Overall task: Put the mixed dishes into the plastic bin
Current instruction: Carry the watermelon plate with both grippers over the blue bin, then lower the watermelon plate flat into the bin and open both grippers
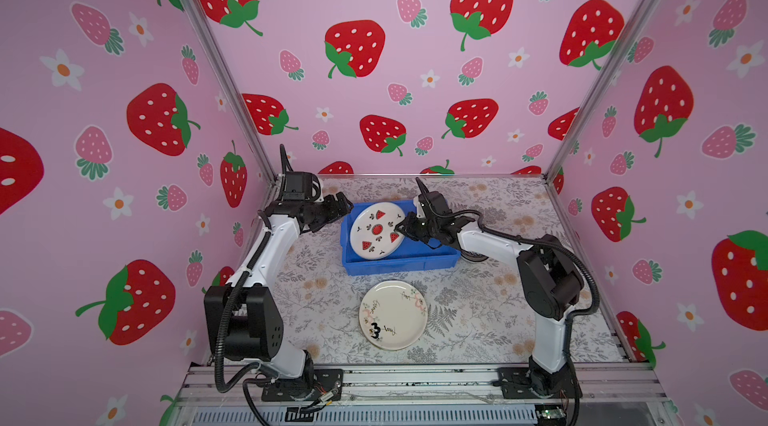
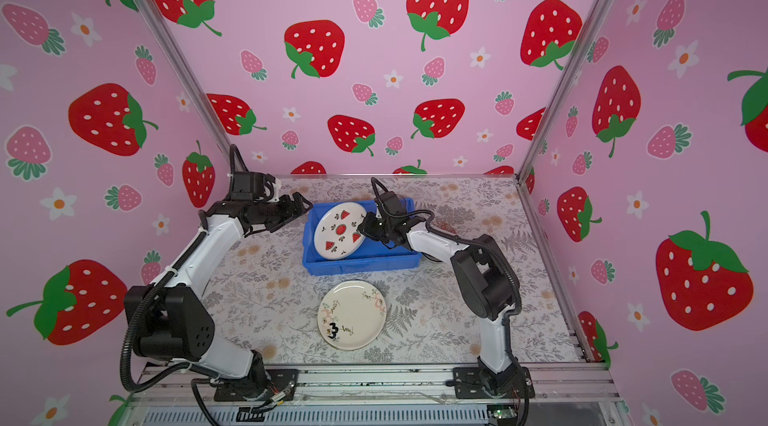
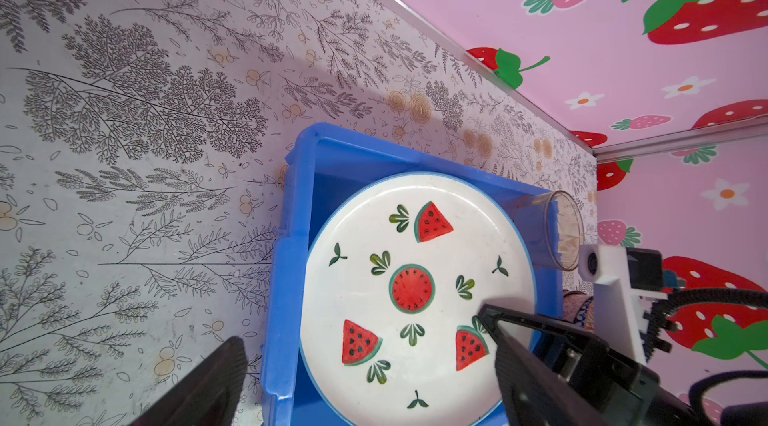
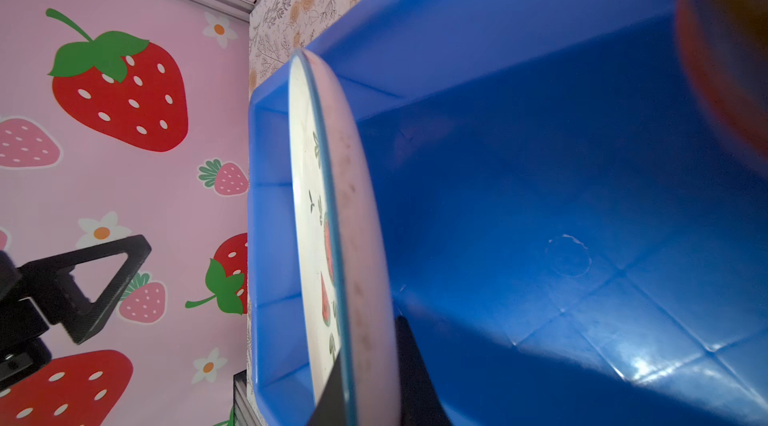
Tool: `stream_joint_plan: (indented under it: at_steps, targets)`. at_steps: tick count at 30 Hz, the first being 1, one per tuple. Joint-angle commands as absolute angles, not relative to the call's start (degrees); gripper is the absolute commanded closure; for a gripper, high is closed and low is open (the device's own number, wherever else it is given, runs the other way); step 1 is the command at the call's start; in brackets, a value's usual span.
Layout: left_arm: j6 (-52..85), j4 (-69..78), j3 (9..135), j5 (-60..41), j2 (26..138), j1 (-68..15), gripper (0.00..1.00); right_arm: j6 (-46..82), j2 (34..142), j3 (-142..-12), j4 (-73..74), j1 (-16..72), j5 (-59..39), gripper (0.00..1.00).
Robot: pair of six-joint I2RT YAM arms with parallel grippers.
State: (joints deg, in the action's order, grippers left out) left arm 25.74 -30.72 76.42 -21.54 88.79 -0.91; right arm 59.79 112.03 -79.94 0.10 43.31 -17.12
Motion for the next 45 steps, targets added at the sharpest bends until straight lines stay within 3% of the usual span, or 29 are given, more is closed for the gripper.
stream_joint_plan:
  at_steps: [1,15,20,32,45]
  targets:
    - [25.6,-31.0,76.3,-21.7,89.3,-0.9,0.04,60.8,111.7,-80.6,6.3,43.9,-18.4,0.98]
    - [25.6,-31.1,76.2,-21.7,89.5,-1.1,0.04,59.7,114.9,-81.1,6.0,44.1,-17.8,0.93]
    - [25.6,-31.1,76.2,-21.9,89.7,-1.1,0.04,58.9,115.7,-81.6,4.9,44.1,-17.3,0.84]
    - [25.7,-31.2,76.2,-22.0,89.6,-1.2,0.04,57.0,116.2,-82.5,2.3,44.4,-15.8,0.49]
    - [25.7,-31.1,76.2,-22.1,89.5,-1.2,0.04,52.6,118.8,-86.5,-3.9,45.3,-12.8,0.36]
